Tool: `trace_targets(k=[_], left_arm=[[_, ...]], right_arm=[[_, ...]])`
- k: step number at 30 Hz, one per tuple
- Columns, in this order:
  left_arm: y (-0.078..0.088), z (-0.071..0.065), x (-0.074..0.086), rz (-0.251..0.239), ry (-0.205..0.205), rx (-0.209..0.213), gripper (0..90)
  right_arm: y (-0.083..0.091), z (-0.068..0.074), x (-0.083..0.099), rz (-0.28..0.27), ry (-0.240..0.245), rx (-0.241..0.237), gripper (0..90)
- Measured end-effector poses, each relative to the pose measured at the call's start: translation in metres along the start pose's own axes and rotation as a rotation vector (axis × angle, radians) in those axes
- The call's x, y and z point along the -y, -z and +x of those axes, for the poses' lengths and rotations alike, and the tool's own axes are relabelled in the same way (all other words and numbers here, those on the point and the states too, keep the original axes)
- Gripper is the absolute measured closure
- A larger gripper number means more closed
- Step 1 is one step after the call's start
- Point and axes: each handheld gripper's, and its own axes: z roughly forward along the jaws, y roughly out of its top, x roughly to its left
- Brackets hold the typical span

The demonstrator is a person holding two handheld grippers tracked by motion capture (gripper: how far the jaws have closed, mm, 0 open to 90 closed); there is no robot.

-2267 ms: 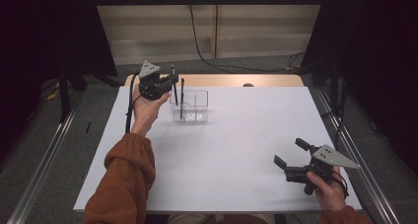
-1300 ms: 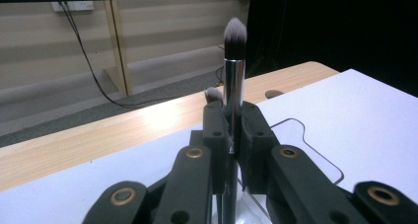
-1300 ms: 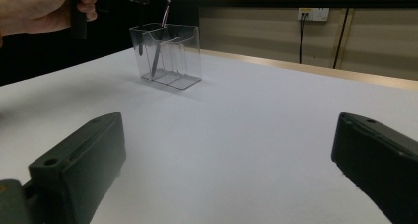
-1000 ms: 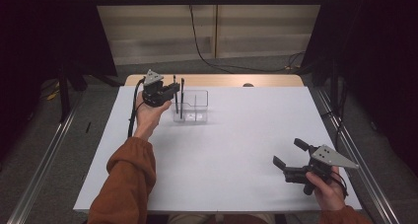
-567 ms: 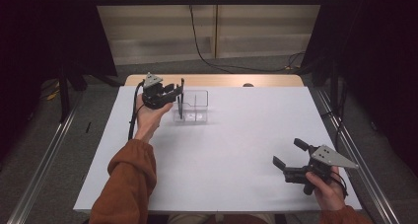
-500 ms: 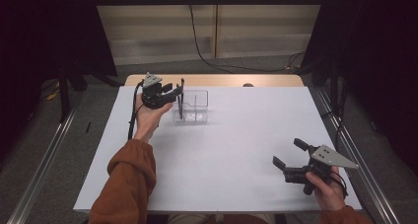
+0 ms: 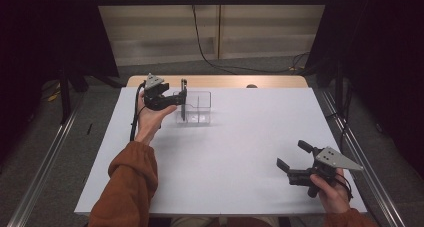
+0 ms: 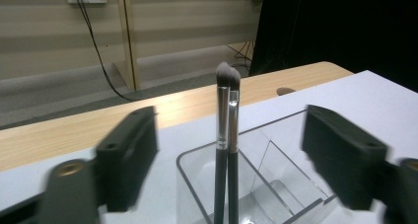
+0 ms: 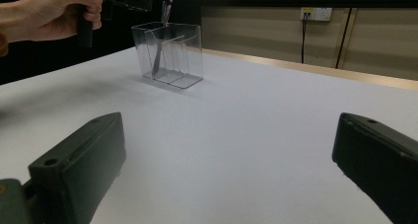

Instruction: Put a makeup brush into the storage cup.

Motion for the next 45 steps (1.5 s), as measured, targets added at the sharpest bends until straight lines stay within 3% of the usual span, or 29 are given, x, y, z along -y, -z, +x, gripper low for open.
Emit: trace_targets(k=[3, 10, 18, 29, 35, 45], left_arm=[[0.000, 0.001, 0.000, -0.010, 0.003, -0.004, 11.6], [0.003, 0.000, 0.001, -0.005, 0.030, 0.032, 3.1], [0.014, -0.007, 0.000, -0.007, 0.013, 0.066, 3.0], [0.035, -0.013, -0.001, -0.027, -0.039, 0.076, 2.9], [0.047, -0.015, -0.001, -0.041, -0.020, 0.083, 2.9], [0.068, -0.020, 0.000, -0.065, -0.032, 0.084, 2.9]], right_arm=[[-0.001, -0.001, 0.000, 0.001, 0.003, -0.001, 0.0], [-0.003, -0.003, 0.001, 0.001, -0.005, 0.003, 0.0], [0.001, -0.002, 0.001, -0.001, -0.005, 0.007, 0.0], [0.000, -0.001, 0.000, -0.005, 0.001, 0.006, 0.0], [-0.001, -0.001, -0.001, -0.004, 0.000, 0.008, 0.0], [-0.001, 0.000, -0.002, -0.005, 0.006, 0.010, 0.0]])
